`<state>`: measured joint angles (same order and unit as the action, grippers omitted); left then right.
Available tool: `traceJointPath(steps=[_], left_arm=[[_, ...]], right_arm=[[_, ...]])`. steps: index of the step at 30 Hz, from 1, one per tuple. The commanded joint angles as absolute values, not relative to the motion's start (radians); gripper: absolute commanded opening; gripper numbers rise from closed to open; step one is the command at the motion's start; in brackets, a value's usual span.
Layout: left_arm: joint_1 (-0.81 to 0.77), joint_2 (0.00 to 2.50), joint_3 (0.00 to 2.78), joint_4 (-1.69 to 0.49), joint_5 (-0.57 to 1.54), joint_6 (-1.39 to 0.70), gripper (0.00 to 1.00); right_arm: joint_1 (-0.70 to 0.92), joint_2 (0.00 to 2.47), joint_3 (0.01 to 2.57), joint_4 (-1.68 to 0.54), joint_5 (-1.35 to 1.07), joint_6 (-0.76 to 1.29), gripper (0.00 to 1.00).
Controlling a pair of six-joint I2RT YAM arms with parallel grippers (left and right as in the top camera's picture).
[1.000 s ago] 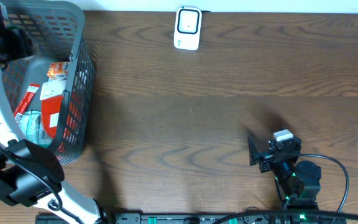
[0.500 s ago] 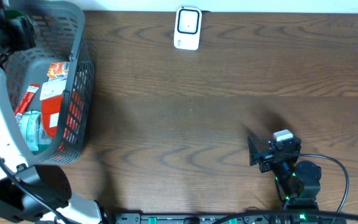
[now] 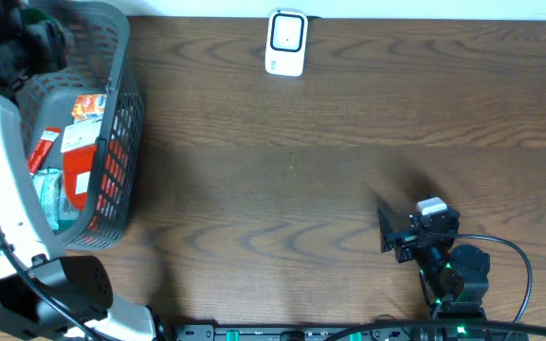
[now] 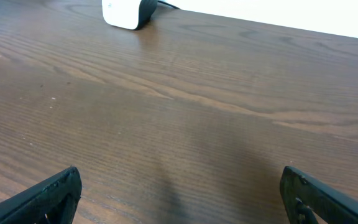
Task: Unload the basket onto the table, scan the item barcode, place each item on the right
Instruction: 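Lift the green-capped container out of the basket with the left gripper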
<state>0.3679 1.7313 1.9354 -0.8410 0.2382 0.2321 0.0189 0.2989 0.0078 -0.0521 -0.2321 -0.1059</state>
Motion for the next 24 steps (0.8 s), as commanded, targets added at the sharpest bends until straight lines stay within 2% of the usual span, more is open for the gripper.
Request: traceJointPath(steps=[1, 24], left_arm=[[0.344, 1.691, 1.933, -0.831, 0.254, 0.223, 0.28], [0.236, 1.619, 1.933, -0.828, 0.254, 0.223, 0.28]], right_arm=[[0.026, 0.295, 0.006, -0.057, -0.236, -0.091, 0.99], [0.026, 0.295, 0.006, -0.056, -0.233, -0.091, 0.99]])
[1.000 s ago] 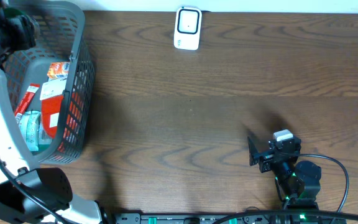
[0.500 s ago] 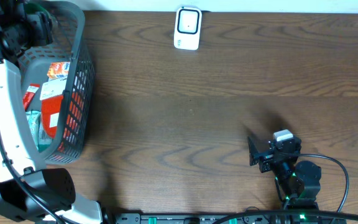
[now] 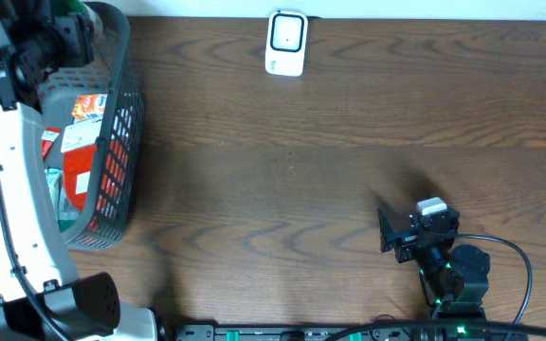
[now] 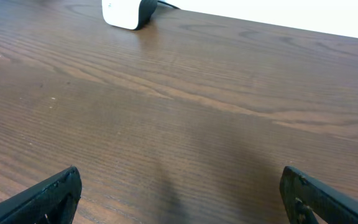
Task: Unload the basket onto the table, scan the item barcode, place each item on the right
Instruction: 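Lift the green-capped container out of the basket with the left gripper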
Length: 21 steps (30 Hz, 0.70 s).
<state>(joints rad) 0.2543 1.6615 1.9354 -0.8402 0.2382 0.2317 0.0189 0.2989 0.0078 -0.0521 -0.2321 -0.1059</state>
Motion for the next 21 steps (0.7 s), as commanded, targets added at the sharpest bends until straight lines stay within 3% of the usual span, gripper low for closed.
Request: traceJointPath(steps=[1, 21], left_arm=[[0.230, 1.615, 1.933, -0.828, 0.254, 0.223, 0.28], [0.103, 1.597, 1.933, -0.830, 0.254, 0.223, 0.27]], right_arm=[[0.026, 0.295, 0.006, -0.056, -0.233, -0.091, 0.99], [0.026, 0.295, 0.006, -0.056, -0.233, -0.091, 0.99]])
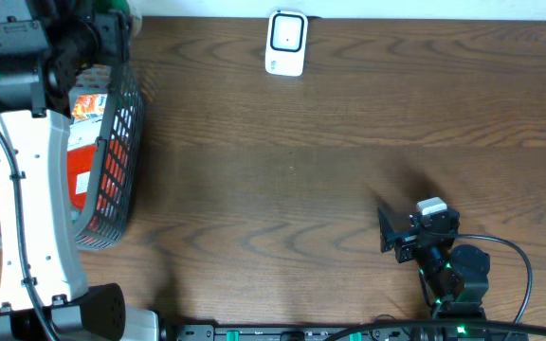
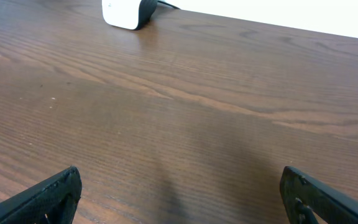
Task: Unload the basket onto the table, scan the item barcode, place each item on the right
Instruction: 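Lift the green-capped container out of the basket with the left gripper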
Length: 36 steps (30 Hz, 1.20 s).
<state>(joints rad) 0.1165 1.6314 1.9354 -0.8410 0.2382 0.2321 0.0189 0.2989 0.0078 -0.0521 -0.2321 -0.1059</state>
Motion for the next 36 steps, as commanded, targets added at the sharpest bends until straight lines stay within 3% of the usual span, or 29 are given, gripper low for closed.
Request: traceJointPath(steps=[1, 30, 36], left_arm=[[0.098, 1.597, 1.933, -0.833, 0.254, 0.223, 0.27], [-0.007, 1.649, 1.932, -0.903, 0.249, 0.247, 0.20], [-0.008, 1.648, 1.932, -0.846, 0.171, 0.259, 0.20]], right_arm=[[0.026, 0.295, 0.006, -0.055, -0.233, -0.091, 0.99], [0.026, 0.295, 0.006, -0.052, -0.233, -0.091, 0.99], [0.026, 0.295, 0.006, -0.052, -0.233, -0.091, 0.99]])
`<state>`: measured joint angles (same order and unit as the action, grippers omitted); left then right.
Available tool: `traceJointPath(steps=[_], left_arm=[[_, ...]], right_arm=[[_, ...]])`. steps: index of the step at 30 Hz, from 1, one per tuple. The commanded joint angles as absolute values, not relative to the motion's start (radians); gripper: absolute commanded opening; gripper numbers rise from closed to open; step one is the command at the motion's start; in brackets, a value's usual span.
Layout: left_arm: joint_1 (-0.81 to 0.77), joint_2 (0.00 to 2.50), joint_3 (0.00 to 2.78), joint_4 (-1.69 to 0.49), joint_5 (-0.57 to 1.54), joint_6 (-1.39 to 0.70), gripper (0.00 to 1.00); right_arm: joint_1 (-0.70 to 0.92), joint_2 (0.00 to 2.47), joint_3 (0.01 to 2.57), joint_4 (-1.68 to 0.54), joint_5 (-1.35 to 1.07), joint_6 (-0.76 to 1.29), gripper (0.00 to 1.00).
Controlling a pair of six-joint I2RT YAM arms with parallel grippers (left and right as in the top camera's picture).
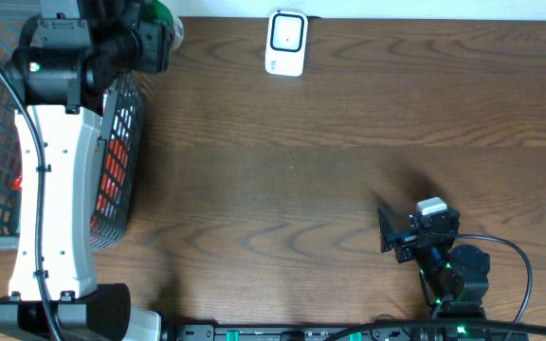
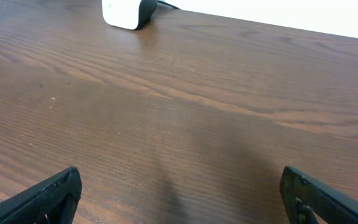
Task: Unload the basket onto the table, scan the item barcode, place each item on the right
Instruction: 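Lift the green-capped container out of the basket with the left gripper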
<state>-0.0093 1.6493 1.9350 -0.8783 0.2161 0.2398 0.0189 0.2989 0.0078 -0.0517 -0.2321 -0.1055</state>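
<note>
The white barcode scanner stands at the table's far edge, and the right wrist view shows it far ahead to the left. My left gripper is raised just right of the basket's far corner, shut on a green and white item, most of which the arm hides. The item is well left of the scanner. At the near right, my right gripper rests open, and its fingers stand wide apart over bare wood with nothing between them.
A grey mesh basket fills the left side and holds red packages, partly hidden under my white left arm. The brown wooden table stretches between basket and right arm. A black cable loops at the right arm's base.
My left gripper and its green item have moved right, from over the basket's far right rim to just outside it. More of the arm now covers the basket. The right arm is unchanged.
At first my left gripper was at the basket's far left corner, with no item showing. Then a green item showed at its tip over the basket's far edge. Each later moment found gripper and item farther right, now outside the basket. The right gripper stayed open.
</note>
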Motion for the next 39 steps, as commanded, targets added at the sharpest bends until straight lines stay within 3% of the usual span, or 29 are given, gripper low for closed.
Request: traceJointPath(steps=[1, 39], left_arm=[[-0.008, 1.648, 1.932, -0.834, 0.171, 0.261, 0.20], [-0.112, 1.721, 1.651, -0.797, 0.174, 0.222, 0.19]], right_arm=[[0.026, 0.295, 0.006, -0.053, -0.233, -0.091, 0.99], [0.026, 0.295, 0.006, -0.052, -0.233, -0.091, 0.99]])
